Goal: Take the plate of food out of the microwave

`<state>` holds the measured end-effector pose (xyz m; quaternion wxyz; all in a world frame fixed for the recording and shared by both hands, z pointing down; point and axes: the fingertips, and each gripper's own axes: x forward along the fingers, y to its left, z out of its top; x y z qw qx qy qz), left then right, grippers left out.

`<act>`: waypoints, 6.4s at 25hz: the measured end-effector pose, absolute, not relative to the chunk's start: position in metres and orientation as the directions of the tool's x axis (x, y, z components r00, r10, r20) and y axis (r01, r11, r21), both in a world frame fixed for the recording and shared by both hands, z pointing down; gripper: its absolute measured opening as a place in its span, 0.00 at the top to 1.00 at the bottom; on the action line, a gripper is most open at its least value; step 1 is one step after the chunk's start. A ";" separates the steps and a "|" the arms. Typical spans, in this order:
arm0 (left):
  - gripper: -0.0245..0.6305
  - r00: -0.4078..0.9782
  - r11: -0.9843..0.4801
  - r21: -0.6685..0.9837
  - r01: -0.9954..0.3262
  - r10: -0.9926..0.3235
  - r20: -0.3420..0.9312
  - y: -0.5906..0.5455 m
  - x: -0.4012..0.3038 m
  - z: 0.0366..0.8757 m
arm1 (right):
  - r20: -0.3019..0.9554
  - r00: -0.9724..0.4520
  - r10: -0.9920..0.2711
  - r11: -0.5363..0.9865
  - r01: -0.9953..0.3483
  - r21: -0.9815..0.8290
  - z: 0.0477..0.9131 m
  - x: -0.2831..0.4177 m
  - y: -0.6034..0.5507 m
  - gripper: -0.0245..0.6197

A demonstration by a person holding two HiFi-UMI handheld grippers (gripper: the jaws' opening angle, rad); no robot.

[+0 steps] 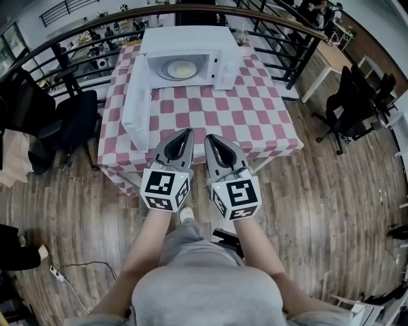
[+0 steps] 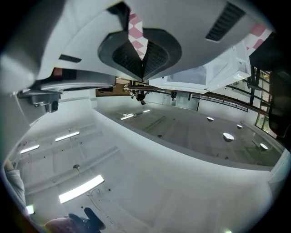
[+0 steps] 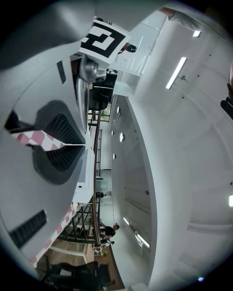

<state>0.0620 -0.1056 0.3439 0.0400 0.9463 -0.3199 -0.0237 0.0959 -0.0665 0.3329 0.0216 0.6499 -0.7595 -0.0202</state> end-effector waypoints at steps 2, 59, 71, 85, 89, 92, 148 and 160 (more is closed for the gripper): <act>0.96 0.789 -0.786 0.106 -0.610 -0.615 -0.018 -0.121 0.063 0.346 | 0.009 -0.161 -0.987 0.161 -0.985 0.057 0.334 0.098 -0.080 0.92; 0.96 0.720 -0.703 0.165 -0.692 -0.690 0.076 -0.379 0.121 0.399 | 0.164 -0.254 -0.953 0.213 -0.949 -0.232 0.409 0.192 -0.363 0.45; 0.96 0.683 -0.662 0.177 -0.729 -0.722 0.113 -0.420 0.139 0.417 | 0.248 -0.267 -0.931 0.155 -0.907 -0.393 0.457 0.212 -0.427 0.45; 0.96 0.639 -0.616 0.181 -0.766 -0.761 0.112 -0.444 0.142 0.428 | 0.246 -0.256 -0.935 -0.035 -0.625 -0.780 0.506 0.229 -0.474 0.45; 0.96 0.654 -0.633 0.177 -0.754 -0.746 0.121 -0.446 0.144 0.430 | 0.242 -0.211 -0.947 -0.102 -0.515 -0.851 0.518 0.237 -0.481 0.45; 0.96 0.666 -0.643 0.181 -0.744 -0.735 0.128 -0.449 0.145 0.432 | 0.253 -0.188 -0.949 -0.147 -0.443 -0.884 0.530 0.239 -0.487 0.45; 0.96 0.657 -0.628 0.197 -0.753 -0.735 0.168 -0.488 0.116 0.450 | 0.585 -0.057 -0.809 -0.561 -0.221 -0.798 0.626 0.240 -0.533 0.58; 0.96 0.666 -0.640 0.187 -0.745 -0.728 0.163 -0.484 0.122 0.448 | 0.552 -0.081 -0.830 -0.529 -0.201 -0.824 0.619 0.242 -0.528 0.70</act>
